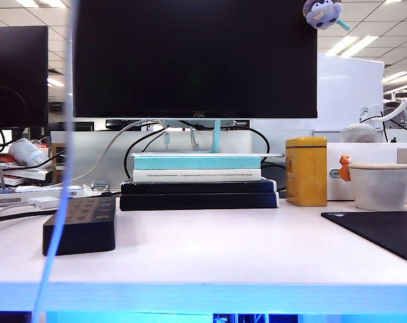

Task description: Plug the white charger into the left socket.

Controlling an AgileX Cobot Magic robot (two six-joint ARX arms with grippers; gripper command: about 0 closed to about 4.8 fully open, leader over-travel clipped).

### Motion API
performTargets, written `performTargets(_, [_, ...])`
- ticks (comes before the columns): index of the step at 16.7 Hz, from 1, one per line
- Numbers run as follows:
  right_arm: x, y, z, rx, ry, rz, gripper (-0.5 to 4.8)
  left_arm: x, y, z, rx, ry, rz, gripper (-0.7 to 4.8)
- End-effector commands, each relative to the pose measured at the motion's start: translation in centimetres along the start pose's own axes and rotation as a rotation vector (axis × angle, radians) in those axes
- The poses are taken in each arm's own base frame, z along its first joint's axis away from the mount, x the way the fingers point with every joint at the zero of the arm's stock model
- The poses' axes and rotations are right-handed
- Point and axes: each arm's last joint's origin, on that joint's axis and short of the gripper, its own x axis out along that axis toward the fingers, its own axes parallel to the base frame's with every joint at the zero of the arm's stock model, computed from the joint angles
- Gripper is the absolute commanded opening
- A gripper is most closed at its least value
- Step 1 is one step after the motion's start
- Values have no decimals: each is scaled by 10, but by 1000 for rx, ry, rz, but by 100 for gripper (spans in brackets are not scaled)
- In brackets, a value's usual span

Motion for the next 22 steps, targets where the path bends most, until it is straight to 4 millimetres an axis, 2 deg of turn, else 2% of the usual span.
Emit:
performTargets(1, [-3, 2, 2, -49, 20, 21, 395, 8, -3, 7, 34, 4, -38, 84])
performTargets(2, [-4, 2, 2, -60, 21, 21, 395, 10, -3, 7, 40, 5, -43, 84])
performTargets(6, [-5, 4, 6, -124, 19, 19, 308, 12, -3, 7, 42, 5, -49, 84])
performTargets(13, [-1, 8, 11, -155, -5, 6, 305, 12, -3, 7, 43, 5, -49, 84])
performTargets(16, [14, 11, 14, -194, -36, 17, 305, 12, -3, 7, 50, 5, -50, 84])
performTargets(22, [14, 12, 15, -162, -47, 10, 304, 12, -5, 12, 27, 8, -55, 84])
